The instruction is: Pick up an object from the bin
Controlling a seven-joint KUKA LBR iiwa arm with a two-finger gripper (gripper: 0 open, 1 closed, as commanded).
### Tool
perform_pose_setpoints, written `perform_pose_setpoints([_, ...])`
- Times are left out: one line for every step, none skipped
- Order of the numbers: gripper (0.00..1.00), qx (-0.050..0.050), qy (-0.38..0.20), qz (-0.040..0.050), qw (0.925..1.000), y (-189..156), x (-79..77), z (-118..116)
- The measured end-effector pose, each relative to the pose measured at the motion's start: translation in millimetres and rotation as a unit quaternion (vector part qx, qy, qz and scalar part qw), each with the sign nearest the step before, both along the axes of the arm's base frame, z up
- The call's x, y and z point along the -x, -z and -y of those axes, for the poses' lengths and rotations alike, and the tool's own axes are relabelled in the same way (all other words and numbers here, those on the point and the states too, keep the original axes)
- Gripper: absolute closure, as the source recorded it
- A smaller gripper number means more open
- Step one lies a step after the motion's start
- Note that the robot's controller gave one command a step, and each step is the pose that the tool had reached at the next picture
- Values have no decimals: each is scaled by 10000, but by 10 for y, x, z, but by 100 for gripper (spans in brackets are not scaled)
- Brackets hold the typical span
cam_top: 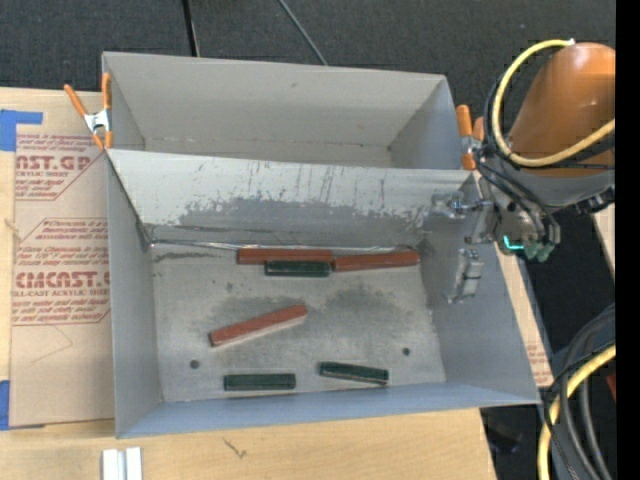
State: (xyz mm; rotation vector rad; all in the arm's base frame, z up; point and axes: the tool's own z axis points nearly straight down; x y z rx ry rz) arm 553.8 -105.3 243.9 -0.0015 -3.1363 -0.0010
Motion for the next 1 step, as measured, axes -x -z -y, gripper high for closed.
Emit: perform_pose_setpoints([0,6,-8,39,10000,-46,-15,-5])
